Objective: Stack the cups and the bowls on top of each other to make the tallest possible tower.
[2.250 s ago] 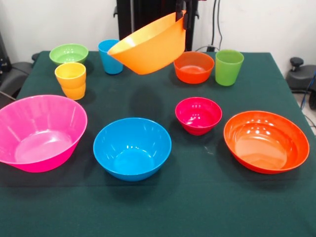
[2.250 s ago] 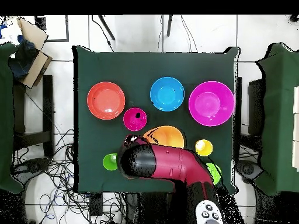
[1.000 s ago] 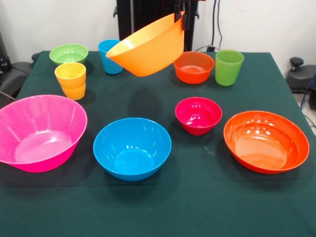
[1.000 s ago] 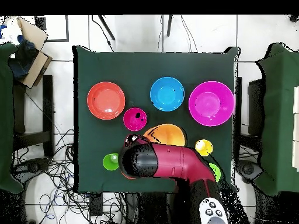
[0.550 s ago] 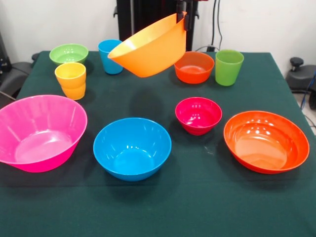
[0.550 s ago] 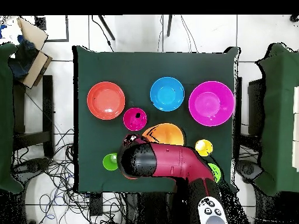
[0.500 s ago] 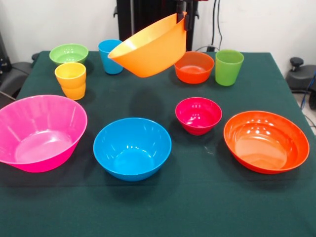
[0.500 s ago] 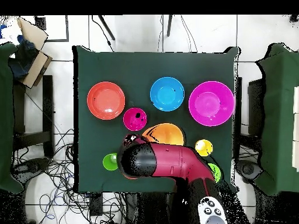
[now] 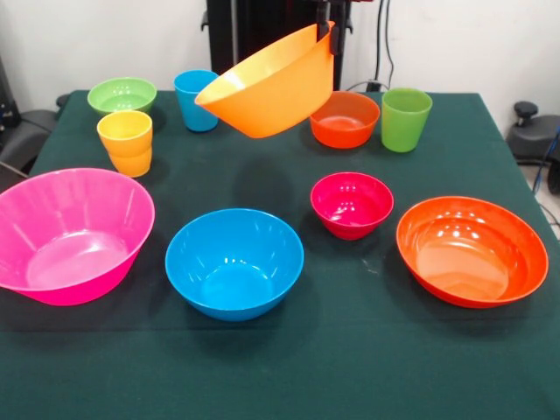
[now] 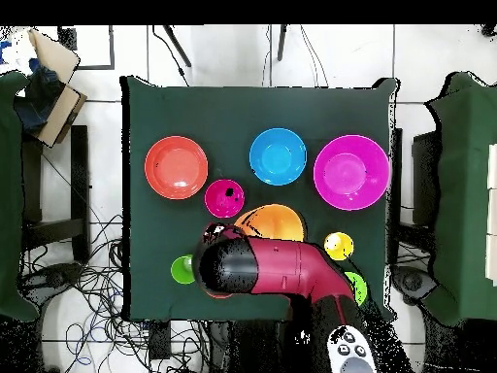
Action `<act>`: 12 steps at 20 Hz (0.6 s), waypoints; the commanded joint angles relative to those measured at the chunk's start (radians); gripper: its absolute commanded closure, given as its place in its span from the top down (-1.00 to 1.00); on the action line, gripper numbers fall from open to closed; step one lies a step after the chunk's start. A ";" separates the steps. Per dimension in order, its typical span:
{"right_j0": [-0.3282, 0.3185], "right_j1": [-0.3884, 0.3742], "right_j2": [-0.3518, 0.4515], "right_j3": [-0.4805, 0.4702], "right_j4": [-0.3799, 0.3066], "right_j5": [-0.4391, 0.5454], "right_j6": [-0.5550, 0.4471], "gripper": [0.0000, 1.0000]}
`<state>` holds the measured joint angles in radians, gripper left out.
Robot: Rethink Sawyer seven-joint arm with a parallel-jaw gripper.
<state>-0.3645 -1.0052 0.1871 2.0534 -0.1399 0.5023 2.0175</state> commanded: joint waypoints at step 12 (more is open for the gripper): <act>-0.043 -0.006 0.107 0.021 -0.067 0.047 -0.099 -1.00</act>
<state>-0.3950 -1.0075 0.2047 2.0580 -0.1401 0.5023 2.0175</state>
